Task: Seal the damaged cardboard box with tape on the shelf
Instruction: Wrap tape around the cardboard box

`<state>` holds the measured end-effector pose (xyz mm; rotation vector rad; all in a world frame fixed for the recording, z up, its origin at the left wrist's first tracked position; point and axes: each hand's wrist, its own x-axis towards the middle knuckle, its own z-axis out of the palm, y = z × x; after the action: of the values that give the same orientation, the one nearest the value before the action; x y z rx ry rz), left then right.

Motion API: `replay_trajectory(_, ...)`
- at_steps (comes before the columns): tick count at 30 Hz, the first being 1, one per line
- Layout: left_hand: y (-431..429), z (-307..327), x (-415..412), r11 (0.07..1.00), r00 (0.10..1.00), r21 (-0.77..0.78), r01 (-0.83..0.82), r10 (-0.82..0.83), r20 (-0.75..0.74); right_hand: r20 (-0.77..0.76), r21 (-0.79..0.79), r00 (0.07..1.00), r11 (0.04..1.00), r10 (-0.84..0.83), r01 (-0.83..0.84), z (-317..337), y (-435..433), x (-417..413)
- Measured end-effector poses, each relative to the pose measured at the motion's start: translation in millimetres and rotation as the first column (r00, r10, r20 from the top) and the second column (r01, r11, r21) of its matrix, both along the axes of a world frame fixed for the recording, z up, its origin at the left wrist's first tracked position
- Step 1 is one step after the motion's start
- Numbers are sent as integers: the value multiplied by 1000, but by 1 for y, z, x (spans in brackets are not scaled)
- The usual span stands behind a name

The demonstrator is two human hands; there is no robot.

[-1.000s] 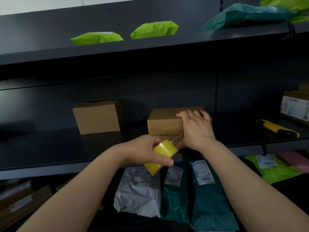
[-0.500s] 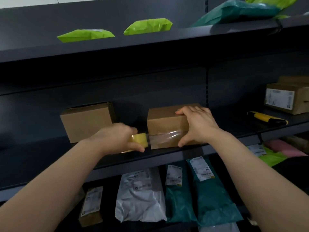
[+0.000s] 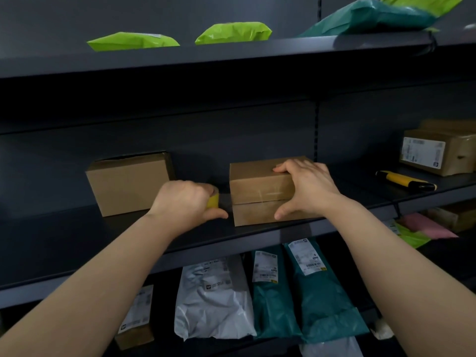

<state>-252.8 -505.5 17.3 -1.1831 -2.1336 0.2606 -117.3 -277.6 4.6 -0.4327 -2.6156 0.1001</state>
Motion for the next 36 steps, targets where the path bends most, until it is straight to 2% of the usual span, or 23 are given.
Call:
replay_trajectory(3, -5, -1, 3, 998, 998, 33, 56, -55, -29, -5, -18, 1000, 1000, 2, -3, 0, 0, -1)
replay_trajectory(6, -13, -6, 4, 976, 967, 65, 209, -197, -164, -12, -12, 1000, 1000, 0, 0, 0, 0, -1)
replay_trajectory(8, -15, -10, 5, 966, 955, 97, 241, -219, -198, -16, -10, 1000, 1000, -1, 1, 0, 0, -1)
replay_trajectory(12, -4, -17, 1, 966, 972, 174, 189, -158, -173, -23, -19, 1000, 1000, 0, -1, 0, -1, -2)
replay_trajectory(16, 1, -15, -5, 984, 997, 161, 76, -73, -22, -28, -24, 999, 1000, 17, -17, 0, 0, -1)
replay_trajectory(19, 1, -15, -7, 979, 996, 184, 83, -73, -61, -48, -24, 999, 999, 21, -22, 0, 0, -1)
replay_trajectory(24, 11, -18, -14, 985, 1000, 172, 27, -26, -7, -152, 21, 988, 1000, 4, -1, -5, 0, -3)
replay_trajectory(27, 17, -23, -18, 976, 998, 212, 44, -51, 27, -189, 18, 982, 1000, 8, -5, -7, 2, -6)
replay_trajectory(32, 22, -41, -18, 933, 986, 321, 160, -164, -15, -200, -26, 979, 999, 34, -39, -5, 10, -6)
replay_trajectory(34, 24, -45, -17, 919, 980, 352, 178, -197, 19, -163, -41, 986, 998, 35, -42, -3, 13, -5)
replay_trajectory(36, 25, -44, -15, 917, 983, 365, 160, -182, 26, -54, -15, 999, 1000, -1, 0, 1, 8, -4)
